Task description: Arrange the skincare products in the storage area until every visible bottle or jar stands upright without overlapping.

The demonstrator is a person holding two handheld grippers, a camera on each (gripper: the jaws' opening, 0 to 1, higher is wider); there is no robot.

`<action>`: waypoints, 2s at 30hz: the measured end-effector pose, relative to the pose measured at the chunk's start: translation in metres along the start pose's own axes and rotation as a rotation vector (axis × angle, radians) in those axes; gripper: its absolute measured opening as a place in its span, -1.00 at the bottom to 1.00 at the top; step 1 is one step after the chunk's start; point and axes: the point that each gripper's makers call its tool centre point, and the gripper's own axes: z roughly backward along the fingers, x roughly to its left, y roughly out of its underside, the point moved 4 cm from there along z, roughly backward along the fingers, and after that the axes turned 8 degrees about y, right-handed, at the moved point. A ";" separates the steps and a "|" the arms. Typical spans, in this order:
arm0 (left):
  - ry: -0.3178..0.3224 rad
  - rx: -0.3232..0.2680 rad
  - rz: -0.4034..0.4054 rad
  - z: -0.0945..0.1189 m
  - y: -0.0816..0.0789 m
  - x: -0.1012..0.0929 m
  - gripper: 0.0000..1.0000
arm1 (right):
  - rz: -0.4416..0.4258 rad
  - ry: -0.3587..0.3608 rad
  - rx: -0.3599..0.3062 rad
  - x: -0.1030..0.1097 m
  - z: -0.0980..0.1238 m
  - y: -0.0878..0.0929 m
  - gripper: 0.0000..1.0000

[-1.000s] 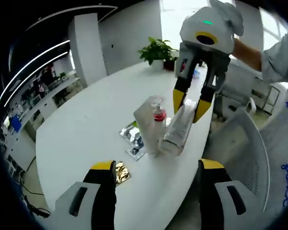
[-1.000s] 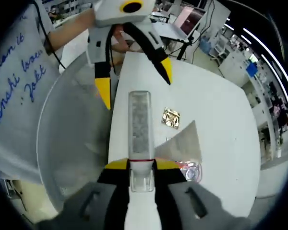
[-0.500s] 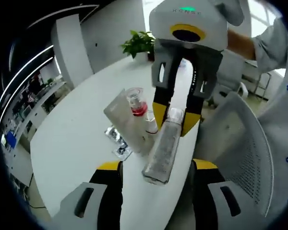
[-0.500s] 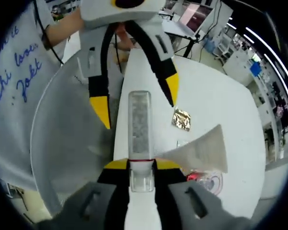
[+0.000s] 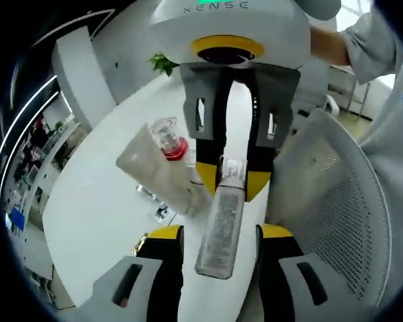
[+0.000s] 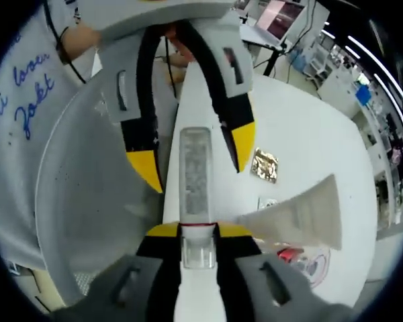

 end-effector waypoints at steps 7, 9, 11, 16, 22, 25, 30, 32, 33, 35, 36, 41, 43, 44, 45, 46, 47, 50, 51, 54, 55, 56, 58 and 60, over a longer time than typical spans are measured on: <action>0.008 0.026 -0.021 -0.007 0.003 -0.002 -0.43 | 0.003 -0.012 0.002 0.002 -0.003 0.001 -0.63; 0.000 0.043 -0.029 -0.009 0.006 -0.001 -0.48 | 0.007 -0.013 0.005 0.002 -0.002 0.001 -0.63; 0.008 0.048 -0.028 -0.010 0.006 -0.001 -0.50 | 0.013 -0.014 0.009 0.002 -0.002 0.002 -0.63; 0.017 0.049 -0.036 -0.013 0.004 -0.004 -0.54 | 0.015 -0.025 0.019 0.004 -0.004 0.004 -0.63; 0.023 0.061 -0.058 -0.017 0.005 -0.003 -0.60 | 0.020 -0.026 0.017 0.004 -0.004 0.003 -0.63; 0.021 0.058 -0.059 -0.018 0.005 -0.002 -0.60 | 0.021 -0.024 0.016 0.004 -0.002 0.003 -0.63; 0.026 0.068 -0.052 -0.021 0.009 -0.001 -0.61 | 0.026 -0.020 0.015 0.003 -0.001 0.002 -0.63; 0.027 0.072 -0.065 -0.021 0.010 -0.001 -0.62 | 0.028 -0.020 0.015 0.004 -0.001 0.001 -0.63; 0.024 0.058 -0.098 -0.022 0.009 -0.001 -0.63 | 0.032 -0.016 0.018 0.002 -0.002 0.002 -0.63; 0.021 0.046 -0.105 -0.022 0.009 -0.001 -0.63 | 0.030 -0.017 0.017 0.002 -0.001 0.003 -0.63; 0.019 0.038 -0.105 -0.022 0.009 -0.001 -0.63 | 0.028 -0.016 0.016 0.001 -0.001 0.003 -0.63; 0.021 0.016 -0.103 -0.024 0.008 0.000 -0.65 | 0.029 -0.018 0.014 0.000 0.000 0.005 -0.63; 0.014 0.000 -0.098 -0.025 0.008 0.001 -0.66 | 0.031 -0.014 0.015 -0.001 0.000 0.006 -0.63; 0.019 -0.011 -0.093 -0.025 0.008 0.000 -0.66 | 0.032 -0.019 0.016 -0.001 0.000 0.007 -0.63; 0.017 -0.013 -0.095 -0.025 0.008 0.000 -0.67 | 0.034 -0.018 0.013 -0.002 0.000 0.007 -0.62; 0.019 -0.016 -0.094 -0.025 0.008 -0.001 -0.67 | 0.036 -0.026 0.005 -0.001 0.000 0.007 -0.62; 0.029 -0.019 -0.089 -0.025 0.008 -0.002 -0.67 | 0.037 -0.032 0.002 0.000 0.000 0.007 -0.62; 0.031 -0.031 -0.085 -0.024 0.007 -0.003 -0.67 | 0.005 -0.044 -0.021 0.000 -0.001 0.009 -0.60; 0.043 -0.038 -0.075 -0.024 0.007 -0.005 -0.67 | -0.005 -0.055 -0.023 -0.001 -0.001 0.011 -0.60; 0.044 -0.044 -0.069 -0.024 0.007 -0.006 -0.67 | -0.022 -0.055 -0.034 -0.001 -0.001 0.012 -0.59; 0.047 -0.048 -0.066 -0.025 0.007 -0.007 -0.67 | -0.030 -0.059 -0.037 -0.001 -0.002 0.013 -0.58; 0.048 -0.047 -0.065 -0.025 0.008 -0.007 -0.67 | -0.036 -0.059 -0.038 -0.001 -0.002 0.014 -0.57; 0.048 -0.039 -0.076 -0.025 0.009 -0.008 -0.67 | -0.035 -0.060 -0.029 0.002 -0.003 0.019 -0.55; 0.052 -0.039 -0.081 -0.024 0.009 -0.009 -0.67 | -0.042 -0.058 -0.024 0.002 -0.004 0.022 -0.54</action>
